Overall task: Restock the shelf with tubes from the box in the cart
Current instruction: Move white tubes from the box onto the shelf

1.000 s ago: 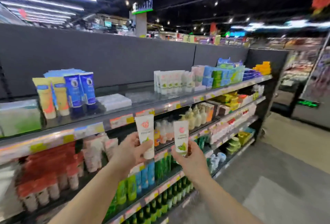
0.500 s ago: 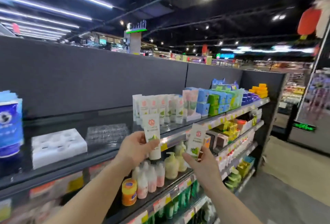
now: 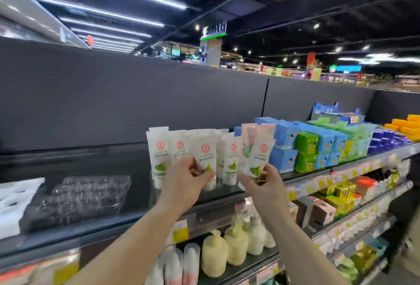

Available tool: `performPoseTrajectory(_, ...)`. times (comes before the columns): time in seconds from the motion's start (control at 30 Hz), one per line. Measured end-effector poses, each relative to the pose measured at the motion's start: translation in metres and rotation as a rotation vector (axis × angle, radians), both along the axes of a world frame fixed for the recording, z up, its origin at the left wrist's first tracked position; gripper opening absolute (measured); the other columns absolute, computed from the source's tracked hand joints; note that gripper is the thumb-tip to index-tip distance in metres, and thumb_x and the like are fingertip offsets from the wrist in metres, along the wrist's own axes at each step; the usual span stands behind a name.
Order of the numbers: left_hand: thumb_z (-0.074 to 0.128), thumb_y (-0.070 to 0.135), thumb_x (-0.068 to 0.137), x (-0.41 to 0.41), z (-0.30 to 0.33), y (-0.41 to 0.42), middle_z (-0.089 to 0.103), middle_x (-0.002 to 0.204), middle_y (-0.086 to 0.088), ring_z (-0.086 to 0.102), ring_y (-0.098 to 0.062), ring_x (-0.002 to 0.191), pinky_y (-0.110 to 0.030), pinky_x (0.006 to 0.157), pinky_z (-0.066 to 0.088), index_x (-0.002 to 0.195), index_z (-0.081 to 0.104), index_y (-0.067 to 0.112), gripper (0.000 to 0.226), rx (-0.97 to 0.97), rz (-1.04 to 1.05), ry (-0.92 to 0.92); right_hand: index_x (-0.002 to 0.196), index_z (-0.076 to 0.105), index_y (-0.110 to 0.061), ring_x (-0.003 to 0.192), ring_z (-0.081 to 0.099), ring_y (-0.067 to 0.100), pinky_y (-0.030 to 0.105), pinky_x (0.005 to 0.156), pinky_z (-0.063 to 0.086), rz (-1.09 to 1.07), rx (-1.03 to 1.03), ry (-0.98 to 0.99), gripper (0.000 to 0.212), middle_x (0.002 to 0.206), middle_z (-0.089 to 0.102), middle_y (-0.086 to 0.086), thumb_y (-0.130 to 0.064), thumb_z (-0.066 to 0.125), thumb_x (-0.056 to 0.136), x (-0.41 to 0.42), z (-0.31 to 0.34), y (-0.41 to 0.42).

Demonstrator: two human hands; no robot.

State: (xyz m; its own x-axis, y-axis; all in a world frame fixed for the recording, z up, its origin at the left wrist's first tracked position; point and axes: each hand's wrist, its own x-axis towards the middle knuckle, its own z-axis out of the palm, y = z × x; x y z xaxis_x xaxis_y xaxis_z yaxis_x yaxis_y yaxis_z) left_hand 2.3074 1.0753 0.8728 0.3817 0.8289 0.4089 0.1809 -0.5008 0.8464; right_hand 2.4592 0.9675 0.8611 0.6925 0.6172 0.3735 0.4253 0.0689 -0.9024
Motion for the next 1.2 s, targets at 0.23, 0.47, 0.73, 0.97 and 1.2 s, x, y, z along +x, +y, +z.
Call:
performPoseTrajectory(0.23,0.075,0.030,0.082,0.048,-0.011,0.001,0.068,0.093,0.016,0.065,-0.003,0.087,-0.025,0.075,0.055,0.099,0.065,0.027,0.020,0.138,0.209,0.051,0.098,0.060,-0.031,0.077,0.065,-0.005,0.013,0.062,0.048,0.213,0.030,-0.013,0.025,0.087,0.072,-0.016,-0.030,0.077,0.080,0.053,0.008,0.014)
performPoseTrajectory(0.47,0.070,0.029,0.086,0.064,-0.003,-0.010,0.062,0.106,0.014,0.057,-0.006,0.097,-0.025,0.085,0.050,0.108,0.057,0.028,0.026,0.136,0.316,0.184,0.100,0.062,-0.028,0.078,0.064,-0.004,0.016,0.063,0.051,0.350,0.037,-0.009,0.027,0.087,0.071,-0.017,-0.025,0.078,0.079,0.073,0.000,0.020)
performPoseTrajectory(0.73,0.068,0.033,0.087,0.065,-0.002,-0.009,0.065,0.119,0.010,0.061,-0.010,0.110,-0.009,0.074,0.041,0.112,0.058,0.026,0.028,0.163,0.305,0.331,0.091,0.051,-0.040,0.076,0.060,-0.012,0.008,0.052,0.046,0.438,-0.005,0.015,0.030,0.087,0.062,-0.025,-0.026,0.075,0.082,0.075,-0.002,0.019)
performPoseTrajectory(0.97,0.068,0.032,0.087,0.064,-0.004,-0.004,0.065,0.119,0.008,0.061,-0.010,0.107,-0.022,0.084,0.048,0.115,0.059,0.023,0.030,0.082,0.318,0.298,0.099,0.052,-0.040,0.077,0.061,-0.002,0.011,0.054,0.046,0.416,-0.012,0.004,0.032,0.094,0.065,-0.020,-0.030,0.076,0.081,0.070,-0.001,0.018)
performPoseTrajectory(1.2,0.067,0.036,0.087,0.069,0.000,0.000,0.065,0.108,0.009,0.059,-0.007,0.094,-0.021,0.075,0.047,0.109,0.059,0.023,0.026,0.062,0.384,0.311,0.093,0.049,-0.045,0.086,0.061,0.004,0.015,0.063,0.045,0.406,-0.011,-0.015,0.034,0.096,0.063,-0.021,-0.030,0.076,0.080,0.065,-0.004,0.017)
